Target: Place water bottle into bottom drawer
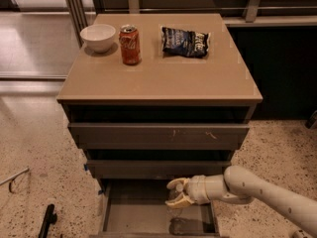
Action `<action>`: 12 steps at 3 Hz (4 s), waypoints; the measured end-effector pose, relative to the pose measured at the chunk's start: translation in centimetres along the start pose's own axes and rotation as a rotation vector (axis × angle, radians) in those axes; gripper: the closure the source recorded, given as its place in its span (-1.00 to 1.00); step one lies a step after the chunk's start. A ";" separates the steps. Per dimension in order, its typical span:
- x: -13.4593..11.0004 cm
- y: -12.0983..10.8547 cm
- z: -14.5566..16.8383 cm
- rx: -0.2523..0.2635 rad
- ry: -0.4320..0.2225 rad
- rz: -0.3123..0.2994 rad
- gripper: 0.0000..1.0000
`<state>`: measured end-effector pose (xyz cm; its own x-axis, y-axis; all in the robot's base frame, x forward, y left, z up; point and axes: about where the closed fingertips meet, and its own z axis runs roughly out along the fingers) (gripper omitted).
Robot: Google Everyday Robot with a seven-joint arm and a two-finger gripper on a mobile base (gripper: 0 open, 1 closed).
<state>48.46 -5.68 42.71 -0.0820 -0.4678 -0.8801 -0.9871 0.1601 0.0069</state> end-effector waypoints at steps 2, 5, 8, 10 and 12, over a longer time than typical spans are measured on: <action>5.5 -0.8 3.3 -0.007 -0.025 0.005 1.00; 12.7 -2.9 5.4 0.024 -0.013 -0.044 1.00; 17.5 -3.6 7.3 0.012 -0.025 -0.076 1.00; 18.1 -3.3 8.1 -0.008 -0.016 -0.076 0.65; 18.1 -3.3 8.1 -0.008 -0.016 -0.076 -0.28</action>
Offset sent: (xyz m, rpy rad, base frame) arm 0.0064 -0.0003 -0.0488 0.0124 -0.0043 0.0103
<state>51.30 -7.64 22.92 -0.0044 -0.4642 -0.8857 -0.9915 0.1172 -0.0565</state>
